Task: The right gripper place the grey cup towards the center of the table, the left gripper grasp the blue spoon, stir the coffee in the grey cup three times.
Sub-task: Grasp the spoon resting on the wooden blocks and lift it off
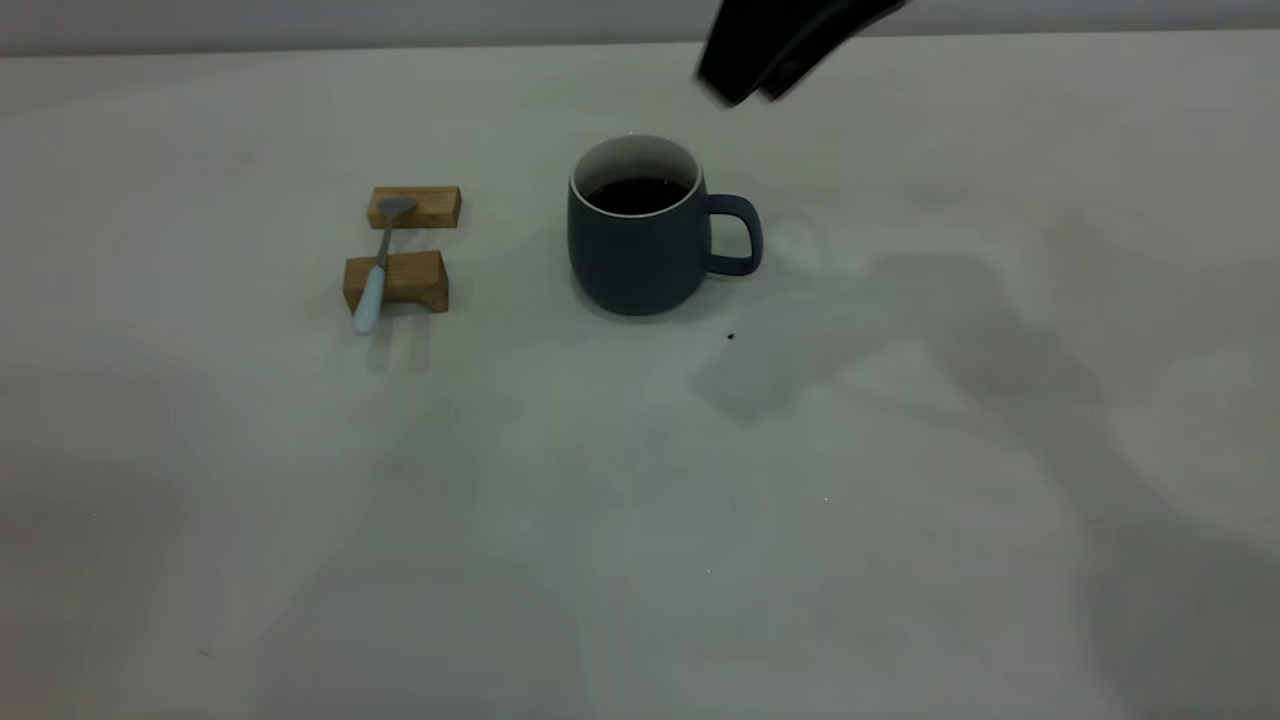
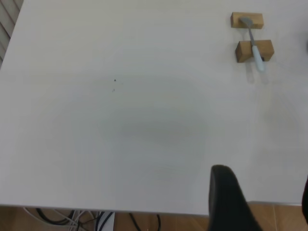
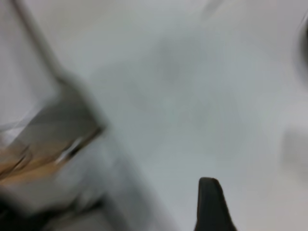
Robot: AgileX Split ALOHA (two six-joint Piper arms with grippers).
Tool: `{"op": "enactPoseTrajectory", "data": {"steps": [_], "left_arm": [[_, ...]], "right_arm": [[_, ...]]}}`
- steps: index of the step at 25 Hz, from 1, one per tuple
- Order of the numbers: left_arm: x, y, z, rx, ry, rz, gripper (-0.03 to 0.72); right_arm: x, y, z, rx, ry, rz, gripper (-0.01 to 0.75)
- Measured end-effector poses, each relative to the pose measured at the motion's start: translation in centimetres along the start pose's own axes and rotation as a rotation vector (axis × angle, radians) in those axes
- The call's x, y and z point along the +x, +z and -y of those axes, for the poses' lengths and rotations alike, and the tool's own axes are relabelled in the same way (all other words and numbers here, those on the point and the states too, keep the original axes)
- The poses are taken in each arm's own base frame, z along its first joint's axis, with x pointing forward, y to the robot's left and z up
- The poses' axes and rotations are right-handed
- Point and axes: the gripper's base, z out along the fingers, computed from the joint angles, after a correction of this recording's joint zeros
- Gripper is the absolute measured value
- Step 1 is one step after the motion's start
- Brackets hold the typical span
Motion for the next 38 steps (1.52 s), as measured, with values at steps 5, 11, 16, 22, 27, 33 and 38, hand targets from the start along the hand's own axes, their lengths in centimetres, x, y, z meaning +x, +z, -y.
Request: {"op": "enactPoseTrajectory", "data": {"steps": [5, 11, 16, 22, 27, 33, 38], "left_arm": [[0.0, 0.0, 0.0, 0.000, 0.000, 0.000, 0.446], [0.0, 0.0, 0.0, 0.000, 0.000, 0.000, 0.446], [0.0, 0.0, 0.0, 0.000, 0.000, 0.000, 0.446], [0.0, 0.0, 0.0, 0.000, 0.000, 0.000, 0.446], [0.0, 0.0, 0.0, 0.000, 0.000, 0.000, 0.446], [0.0, 0.0, 0.0, 0.000, 0.000, 0.000, 0.446], [0.0, 0.0, 0.0, 0.000, 0.000, 0.000, 0.446]], "right_arm": [[4.1, -6.2, -2.5, 0.363, 0.296, -0.177, 0.524], [12.9, -9.9, -7.5, 0.571, 0.457, -0.217, 0.524], [20.1, -10.6, -10.9, 0.576, 0.541, -0.183, 0.524], [26.3, -11.0, -12.3, 0.624, 0.665, -0.095, 0.524], [28.9, -11.1, -14.0, 0.702, 0.662, 0.112, 0.524], [31.2, -12.1, -17.4, 0.807, 0.553, 0.414, 0.524], [33.2, -12.5, -19.9, 0.880, 0.481, 0.613, 0.524]]}}
